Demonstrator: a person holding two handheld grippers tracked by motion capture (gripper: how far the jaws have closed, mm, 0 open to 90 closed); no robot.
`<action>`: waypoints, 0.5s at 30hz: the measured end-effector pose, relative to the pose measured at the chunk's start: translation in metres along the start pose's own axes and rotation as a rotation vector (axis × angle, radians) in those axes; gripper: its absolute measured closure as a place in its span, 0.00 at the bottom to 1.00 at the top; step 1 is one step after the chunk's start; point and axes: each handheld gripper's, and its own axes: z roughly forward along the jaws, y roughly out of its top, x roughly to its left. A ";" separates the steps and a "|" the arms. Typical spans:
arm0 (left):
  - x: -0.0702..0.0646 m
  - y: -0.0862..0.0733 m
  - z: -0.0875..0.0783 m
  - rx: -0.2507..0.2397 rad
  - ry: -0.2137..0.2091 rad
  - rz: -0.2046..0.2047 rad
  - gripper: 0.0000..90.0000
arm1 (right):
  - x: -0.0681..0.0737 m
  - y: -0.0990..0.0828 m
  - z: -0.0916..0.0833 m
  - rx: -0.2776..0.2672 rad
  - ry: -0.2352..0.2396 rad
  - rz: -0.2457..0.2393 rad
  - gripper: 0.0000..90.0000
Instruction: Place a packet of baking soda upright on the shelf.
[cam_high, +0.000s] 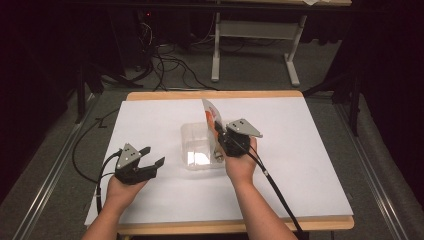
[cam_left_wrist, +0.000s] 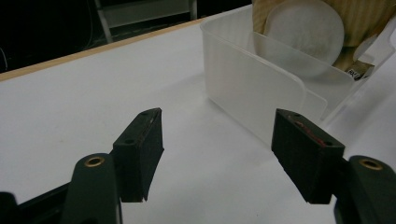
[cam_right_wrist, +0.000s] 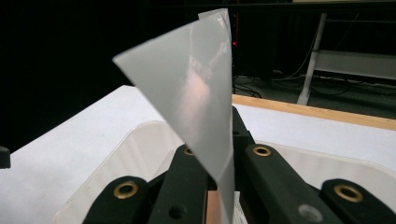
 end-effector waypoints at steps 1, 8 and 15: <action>0.000 0.000 0.000 -0.001 0.000 -0.001 0.38 | 0.001 -0.001 0.000 0.002 0.000 -0.002 1.00; 0.000 0.000 0.000 -0.001 -0.001 -0.002 0.38 | 0.001 -0.002 0.000 0.009 -0.001 -0.005 1.00; 0.000 0.000 0.001 0.001 -0.003 -0.004 0.38 | 0.003 -0.007 0.002 0.014 0.003 -0.007 1.00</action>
